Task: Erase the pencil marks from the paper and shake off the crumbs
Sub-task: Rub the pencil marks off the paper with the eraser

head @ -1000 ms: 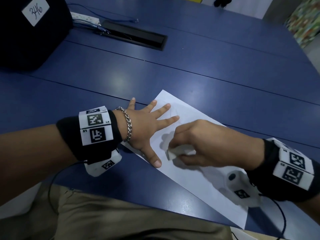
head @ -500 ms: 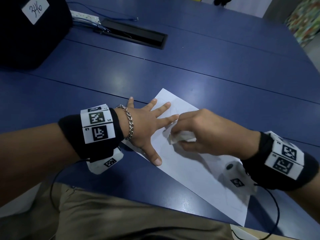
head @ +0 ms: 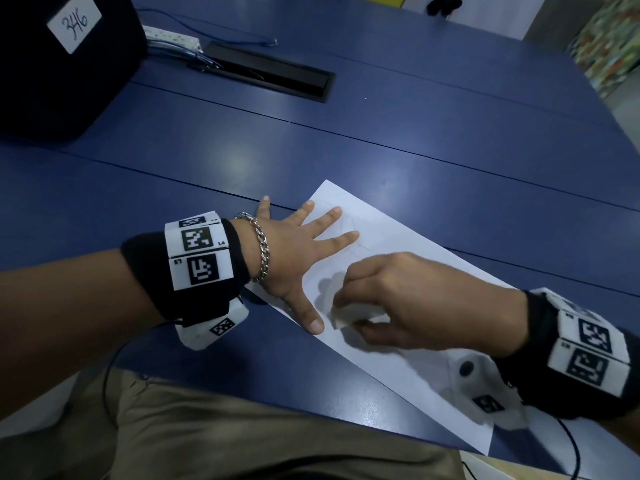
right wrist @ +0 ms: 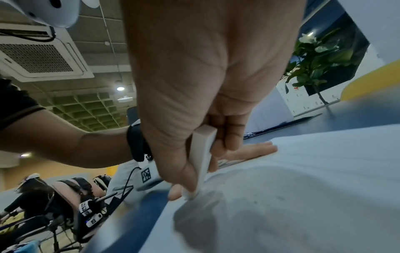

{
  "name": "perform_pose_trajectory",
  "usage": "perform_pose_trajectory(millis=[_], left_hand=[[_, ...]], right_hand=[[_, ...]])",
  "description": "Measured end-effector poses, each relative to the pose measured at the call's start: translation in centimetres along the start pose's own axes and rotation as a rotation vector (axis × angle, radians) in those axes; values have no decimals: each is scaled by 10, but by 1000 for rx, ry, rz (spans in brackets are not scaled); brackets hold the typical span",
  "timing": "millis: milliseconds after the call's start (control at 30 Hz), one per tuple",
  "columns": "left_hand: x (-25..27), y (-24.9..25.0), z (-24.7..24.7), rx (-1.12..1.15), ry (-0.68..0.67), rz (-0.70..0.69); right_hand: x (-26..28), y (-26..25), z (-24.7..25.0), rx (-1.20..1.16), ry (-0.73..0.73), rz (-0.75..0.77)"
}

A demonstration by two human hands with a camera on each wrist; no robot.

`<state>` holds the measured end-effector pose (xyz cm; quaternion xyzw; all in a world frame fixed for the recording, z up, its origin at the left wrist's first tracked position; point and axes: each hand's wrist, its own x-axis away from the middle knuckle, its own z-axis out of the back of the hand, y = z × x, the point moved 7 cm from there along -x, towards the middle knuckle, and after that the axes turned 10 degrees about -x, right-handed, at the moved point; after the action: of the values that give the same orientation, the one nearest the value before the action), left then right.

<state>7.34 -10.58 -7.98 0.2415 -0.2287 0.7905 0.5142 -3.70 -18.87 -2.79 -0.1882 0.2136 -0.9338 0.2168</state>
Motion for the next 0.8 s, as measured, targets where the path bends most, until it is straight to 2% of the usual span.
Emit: perform_pose_trajectory(millis=[167, 367, 533, 700, 800], left_hand=[[-1, 0, -1, -1, -5, -3], [-2, 0, -1, -10, -14, -7], [-4, -1, -3, -18, -19, -6], [-2, -3, -2, 5, 12, -7], [-3, -5, -2, -5, 23, 3]], right_hand=[[-4, 21, 22, 5, 116, -67], [-1, 3, 4, 5, -32, -56], [-10, 23, 27, 7, 125, -110], [-11, 8, 10, 18, -23, -88], [-24, 22, 26, 48, 69, -100]])
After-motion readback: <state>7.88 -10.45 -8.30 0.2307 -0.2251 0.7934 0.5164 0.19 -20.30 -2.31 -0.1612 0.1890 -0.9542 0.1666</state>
